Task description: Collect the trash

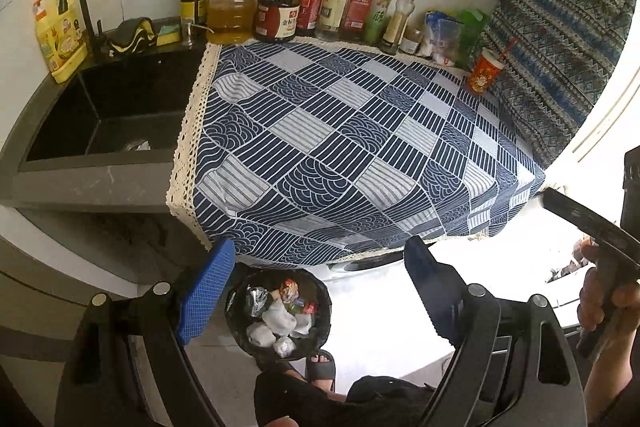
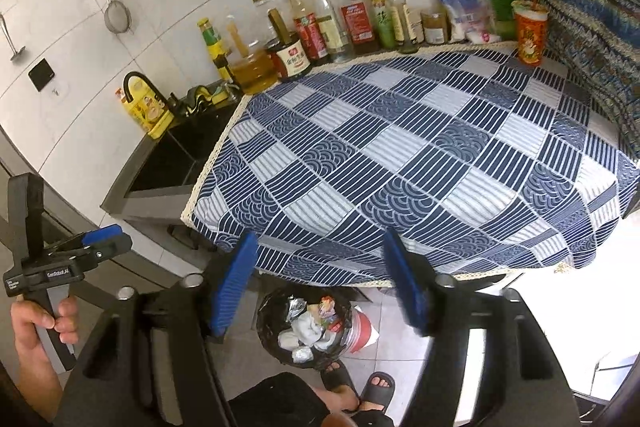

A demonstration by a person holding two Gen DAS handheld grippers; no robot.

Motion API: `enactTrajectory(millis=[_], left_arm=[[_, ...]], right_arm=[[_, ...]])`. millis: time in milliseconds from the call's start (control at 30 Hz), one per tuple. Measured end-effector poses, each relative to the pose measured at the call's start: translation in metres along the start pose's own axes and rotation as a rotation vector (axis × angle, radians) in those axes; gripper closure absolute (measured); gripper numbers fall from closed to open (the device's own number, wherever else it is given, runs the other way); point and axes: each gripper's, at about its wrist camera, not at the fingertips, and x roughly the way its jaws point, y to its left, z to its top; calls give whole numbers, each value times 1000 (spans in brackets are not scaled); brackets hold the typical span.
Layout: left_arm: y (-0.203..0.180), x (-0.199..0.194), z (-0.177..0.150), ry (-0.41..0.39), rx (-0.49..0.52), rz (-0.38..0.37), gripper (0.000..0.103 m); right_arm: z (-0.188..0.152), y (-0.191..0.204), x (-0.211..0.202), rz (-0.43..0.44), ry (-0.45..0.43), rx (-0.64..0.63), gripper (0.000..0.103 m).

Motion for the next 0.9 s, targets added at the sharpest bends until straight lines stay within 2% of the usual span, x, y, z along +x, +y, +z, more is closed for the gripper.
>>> enactTrajectory(millis=[33,233,300,900], left_arm=[[-2,-1,0,-2,4,5,12],[-12,-16,-4,-30,15,3,11],[-15,-20,-4,-38,17,10,6],[-26,-41,-6,-80,-8,44,7]], right_arm=[[0,1,-3,-5,-13,-3,4],[2,2,-19,-8,-34,-9,4],[2,3,-22,-5,-35,-16,4],[6,4,-40,-21,-68,-47,4]])
